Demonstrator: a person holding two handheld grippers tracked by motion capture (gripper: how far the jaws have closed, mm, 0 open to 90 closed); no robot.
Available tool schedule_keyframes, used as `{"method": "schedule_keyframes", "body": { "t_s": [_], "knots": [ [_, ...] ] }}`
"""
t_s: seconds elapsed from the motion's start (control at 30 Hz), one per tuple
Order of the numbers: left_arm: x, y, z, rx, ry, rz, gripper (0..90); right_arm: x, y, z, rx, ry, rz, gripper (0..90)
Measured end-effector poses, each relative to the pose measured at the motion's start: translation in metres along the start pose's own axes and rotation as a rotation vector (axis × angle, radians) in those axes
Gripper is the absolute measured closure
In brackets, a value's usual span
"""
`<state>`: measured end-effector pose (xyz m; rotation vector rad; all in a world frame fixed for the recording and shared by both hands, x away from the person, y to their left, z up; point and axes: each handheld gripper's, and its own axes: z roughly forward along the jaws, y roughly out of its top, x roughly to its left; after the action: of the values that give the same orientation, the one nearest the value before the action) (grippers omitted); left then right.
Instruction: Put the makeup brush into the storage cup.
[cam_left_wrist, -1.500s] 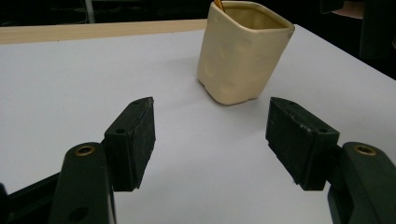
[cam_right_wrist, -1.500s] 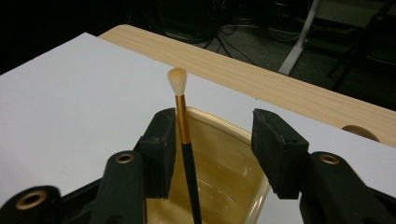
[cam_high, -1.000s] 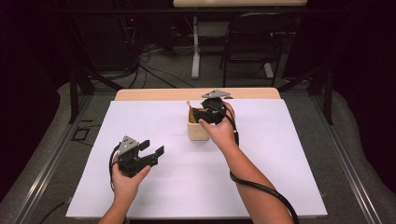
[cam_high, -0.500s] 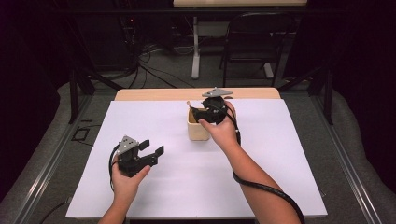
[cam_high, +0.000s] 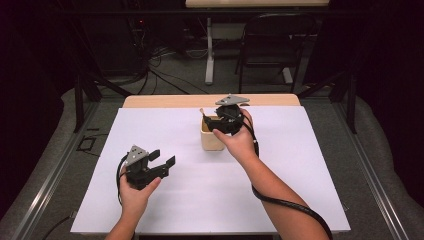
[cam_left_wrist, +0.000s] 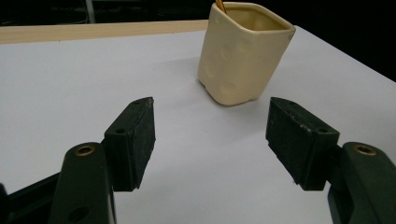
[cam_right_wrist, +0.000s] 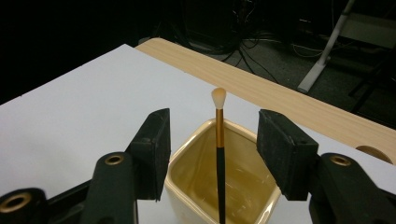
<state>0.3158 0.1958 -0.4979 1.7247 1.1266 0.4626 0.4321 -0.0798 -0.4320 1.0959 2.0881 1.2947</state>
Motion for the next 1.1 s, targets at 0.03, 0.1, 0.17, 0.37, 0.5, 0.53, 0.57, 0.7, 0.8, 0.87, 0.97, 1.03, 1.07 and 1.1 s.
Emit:
{"method": "schedule_keyframes", "body": {
  "t_s": [0.03,0.1,0.17,0.37,0.5,0.53,0.57,0.7,0.8,0.87,0.97,1.03,1.07,1.1],
  "knots": [
    [0.0,0.0,0.0,0.0,0.0,0.0,33.4,0.0,0.0,-0.001,0.006,0.001,-0.004,44.7],
    [0.0,0.0,0.0,0.001,0.002,0.002,33.4,0.0,0.0,-0.001,0.003,0.004,-0.003,44.7],
    [0.0,0.0,0.0,0.001,0.002,0.002,33.4,0.0,-0.001,-0.001,-0.001,0.006,-0.001,44.8],
    [0.0,0.0,0.0,0.001,0.002,0.002,33.4,0.0,-0.003,-0.002,0.004,0.012,-0.003,44.7],
    [0.0,0.0,0.0,0.001,0.003,0.001,33.4,0.0,-0.005,-0.004,0.001,0.018,-0.002,44.7],
    [0.0,0.0,0.0,0.001,0.003,0.001,33.4,-0.001,-0.005,-0.005,-0.001,0.018,-0.003,44.7],
    [0.0,0.0,0.0,0.001,0.003,0.001,33.4,-0.001,-0.006,-0.007,-0.007,0.021,-0.003,44.6],
    [0.0,0.0,0.0,-0.002,0.0,0.002,33.4,-0.002,-0.007,-0.011,0.002,0.029,-0.001,44.7],
    [0.0,0.0,-0.001,-0.004,0.0,0.001,33.4,-0.002,-0.011,-0.014,0.001,0.041,-0.007,44.5],
    [0.0,0.0,0.0,-0.002,0.0,0.001,33.4,-0.002,-0.013,-0.015,-0.004,0.043,-0.008,44.6],
    [0.0,0.0,0.0,-0.002,0.003,0.001,33.4,-0.001,-0.018,-0.022,0.002,0.063,-0.019,44.5],
    [0.0,0.0,0.0,-0.001,0.001,0.001,33.4,0.0,-0.021,-0.025,0.004,0.075,-0.023,44.4],
    [0.0,0.0,0.0,-0.001,0.002,0.002,33.4,0.0,-0.021,-0.025,0.004,0.075,-0.023,44.4],
    [0.0,0.0,0.0,-0.002,0.004,0.001,33.4,0.001,-0.023,-0.026,-0.003,0.077,-0.027,44.4]
  ]
}}
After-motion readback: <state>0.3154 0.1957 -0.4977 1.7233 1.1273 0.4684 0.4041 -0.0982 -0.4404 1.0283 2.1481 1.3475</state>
